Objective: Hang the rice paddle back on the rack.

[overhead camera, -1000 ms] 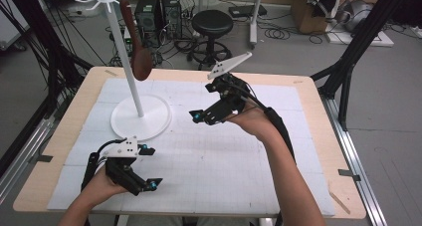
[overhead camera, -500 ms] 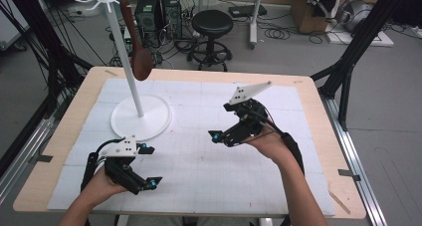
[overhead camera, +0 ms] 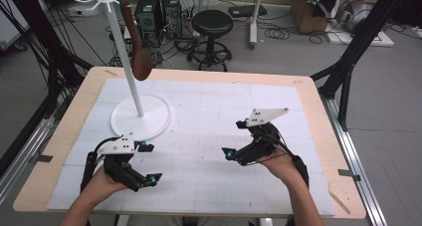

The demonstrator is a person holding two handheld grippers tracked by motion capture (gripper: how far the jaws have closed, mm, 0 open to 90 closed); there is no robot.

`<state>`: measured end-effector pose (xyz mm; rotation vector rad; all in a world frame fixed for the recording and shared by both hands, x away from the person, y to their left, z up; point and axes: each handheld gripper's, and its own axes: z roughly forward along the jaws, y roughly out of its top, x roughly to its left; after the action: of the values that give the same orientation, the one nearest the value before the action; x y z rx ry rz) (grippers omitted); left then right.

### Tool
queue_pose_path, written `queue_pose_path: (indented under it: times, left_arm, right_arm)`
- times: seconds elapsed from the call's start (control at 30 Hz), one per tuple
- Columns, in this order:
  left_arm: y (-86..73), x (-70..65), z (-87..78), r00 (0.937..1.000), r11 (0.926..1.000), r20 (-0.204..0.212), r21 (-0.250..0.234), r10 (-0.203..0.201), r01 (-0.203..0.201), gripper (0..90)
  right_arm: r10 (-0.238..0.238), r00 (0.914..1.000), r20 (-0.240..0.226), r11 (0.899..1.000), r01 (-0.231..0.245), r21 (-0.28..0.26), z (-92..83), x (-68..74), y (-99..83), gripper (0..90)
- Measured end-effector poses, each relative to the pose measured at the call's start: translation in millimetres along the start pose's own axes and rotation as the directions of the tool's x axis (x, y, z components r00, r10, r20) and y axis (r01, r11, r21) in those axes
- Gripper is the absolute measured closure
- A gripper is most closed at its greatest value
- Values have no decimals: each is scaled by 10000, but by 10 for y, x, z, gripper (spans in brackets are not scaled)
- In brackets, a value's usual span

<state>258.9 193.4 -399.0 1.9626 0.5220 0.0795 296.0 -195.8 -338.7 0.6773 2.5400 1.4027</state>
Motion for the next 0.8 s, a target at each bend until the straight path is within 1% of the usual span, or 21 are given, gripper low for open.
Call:
queue_pose_path:
  times: [0.03,0.07,0.13,0.23,0.27,0.33,0.37,0.43,0.47,0.53,0.73,0.8]
  left_arm:
    - [-2,4,-1,10000,10000,18,-56,-52,52,17]
    - [-2,4,-3,10000,10000,-9,-13,0,0,17]
    - [-4,2,-3,10000,10000,-41,5,11,-10,17]
    - [-4,4,-6,10000,10000,-89,-53,15,-15,17]
    - [-5,4,-6,9999,10000,-107,-65,22,-22,17]
    - [-10,4,-8,9999,10000,-134,-70,9,-10,17]
    - [-15,7,-9,9999,10000,-145,-58,6,-7,18]
    - [-24,5,-11,9998,10000,-189,-17,-7,7,17]
    - [-26,6,-13,9998,10000,-200,-35,-9,9,17]
    - [-30,10,-26,9997,10000,-226,-62,-32,31,17]
    - [-33,22,-58,9997,9998,-261,-173,3,-8,17]
    - [-38,26,-64,9996,9998,-299,-177,-4,-1,17]
  right_arm:
    - [77,10000,-25,10000,-77,-26,-7,7,-21,8]
    - [80,10000,18,9998,-80,-162,-15,9,-57,8]
    - [120,9999,14,9996,-119,-248,-19,15,-117,8]
    - [7,10000,17,9999,-7,-133,-9,15,-199,8]
    - [41,10000,36,10000,-40,-74,-14,23,-223,8]
    - [-64,9999,136,9999,66,-146,-20,26,-269,8]
    - [21,10000,80,9999,-20,-155,-25,28,-292,8]
    - [39,10000,62,9996,-37,-294,-35,29,-337,8]
    - [167,9999,-32,9991,-168,-387,-42,31,-369,8]
    - [230,9997,-101,9986,-234,-469,-41,34,-414,8]
    - [156,9998,-85,9986,-160,-512,-38,67,-508,8]
    - [235,9996,-152,9984,-242,-515,-46,69,-529,8]
